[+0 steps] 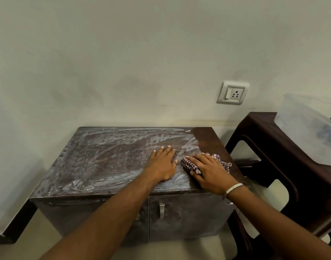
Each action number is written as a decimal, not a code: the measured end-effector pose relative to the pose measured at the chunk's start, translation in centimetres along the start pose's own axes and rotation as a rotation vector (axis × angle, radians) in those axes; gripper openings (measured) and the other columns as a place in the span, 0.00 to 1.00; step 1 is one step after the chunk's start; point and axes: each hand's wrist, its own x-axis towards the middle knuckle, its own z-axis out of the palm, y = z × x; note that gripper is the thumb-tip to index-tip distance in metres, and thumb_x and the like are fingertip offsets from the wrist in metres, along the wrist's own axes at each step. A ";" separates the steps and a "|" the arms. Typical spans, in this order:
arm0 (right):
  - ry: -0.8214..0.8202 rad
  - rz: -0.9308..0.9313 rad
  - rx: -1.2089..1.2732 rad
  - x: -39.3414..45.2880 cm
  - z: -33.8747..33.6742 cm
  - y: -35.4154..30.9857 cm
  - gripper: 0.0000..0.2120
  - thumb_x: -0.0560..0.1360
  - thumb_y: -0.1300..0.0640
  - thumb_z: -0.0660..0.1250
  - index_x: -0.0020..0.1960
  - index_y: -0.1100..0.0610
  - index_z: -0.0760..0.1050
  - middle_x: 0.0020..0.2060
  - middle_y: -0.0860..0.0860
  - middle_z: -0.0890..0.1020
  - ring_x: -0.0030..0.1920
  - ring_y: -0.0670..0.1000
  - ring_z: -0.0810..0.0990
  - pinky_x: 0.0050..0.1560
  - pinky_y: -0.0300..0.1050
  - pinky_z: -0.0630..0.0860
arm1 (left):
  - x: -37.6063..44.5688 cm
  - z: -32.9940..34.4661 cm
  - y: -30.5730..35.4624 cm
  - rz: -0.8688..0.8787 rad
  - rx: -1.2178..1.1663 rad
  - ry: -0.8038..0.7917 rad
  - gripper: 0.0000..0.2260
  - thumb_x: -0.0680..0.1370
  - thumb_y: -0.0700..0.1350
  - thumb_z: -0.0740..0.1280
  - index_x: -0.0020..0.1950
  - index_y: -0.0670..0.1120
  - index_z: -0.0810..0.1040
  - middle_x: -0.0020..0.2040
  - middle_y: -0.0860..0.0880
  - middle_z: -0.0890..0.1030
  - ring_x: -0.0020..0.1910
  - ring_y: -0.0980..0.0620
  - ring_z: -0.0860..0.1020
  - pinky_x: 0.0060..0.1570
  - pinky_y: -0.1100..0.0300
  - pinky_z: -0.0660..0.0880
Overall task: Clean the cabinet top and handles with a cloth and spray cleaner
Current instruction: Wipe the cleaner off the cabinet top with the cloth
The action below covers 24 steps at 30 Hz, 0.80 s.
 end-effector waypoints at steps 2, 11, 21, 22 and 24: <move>-0.013 0.017 0.004 0.1 0.1 0.9 0.27 0.79 0.42 0.53 0.76 0.46 0.53 0.74 0.47 0.61 0.75 0.53 0.54 0.75 0.51 0.51 | 0.0 -0.1 -0.2 0.001 -0.007 -0.006 0.25 0.84 0.54 0.48 0.80 0.49 0.48 0.81 0.50 0.47 0.79 0.48 0.44 0.76 0.48 0.41; 0.008 0.098 0.027 2.5 0.2 -0.3 0.26 0.79 0.43 0.54 0.75 0.45 0.55 0.74 0.47 0.61 0.75 0.54 0.55 0.74 0.56 0.54 | 0.3 -0.2 -0.3 -0.004 -0.016 -0.001 0.26 0.84 0.55 0.48 0.80 0.50 0.48 0.81 0.50 0.46 0.79 0.48 0.44 0.76 0.48 0.41; -0.052 0.135 0.007 3.3 0.0 1.6 0.27 0.79 0.43 0.53 0.76 0.46 0.53 0.75 0.48 0.60 0.76 0.55 0.53 0.75 0.55 0.51 | 0.6 -0.3 -0.8 -0.006 -0.007 -0.002 0.25 0.84 0.54 0.48 0.80 0.50 0.48 0.81 0.50 0.46 0.79 0.49 0.44 0.77 0.48 0.41; -0.046 0.140 0.008 3.7 0.1 1.2 0.27 0.79 0.43 0.53 0.76 0.46 0.53 0.75 0.48 0.60 0.76 0.55 0.53 0.75 0.55 0.51 | 0.6 -0.3 -0.8 -0.006 -0.008 -0.002 0.25 0.84 0.54 0.48 0.80 0.50 0.48 0.81 0.50 0.46 0.79 0.49 0.44 0.77 0.48 0.41; -0.025 0.131 0.009 4.1 0.4 0.3 0.26 0.79 0.43 0.53 0.76 0.46 0.54 0.74 0.47 0.60 0.75 0.54 0.54 0.75 0.56 0.52 | 0.7 -0.4 -0.8 -0.008 -0.012 0.000 0.25 0.84 0.54 0.48 0.80 0.50 0.48 0.81 0.50 0.46 0.79 0.49 0.44 0.77 0.48 0.41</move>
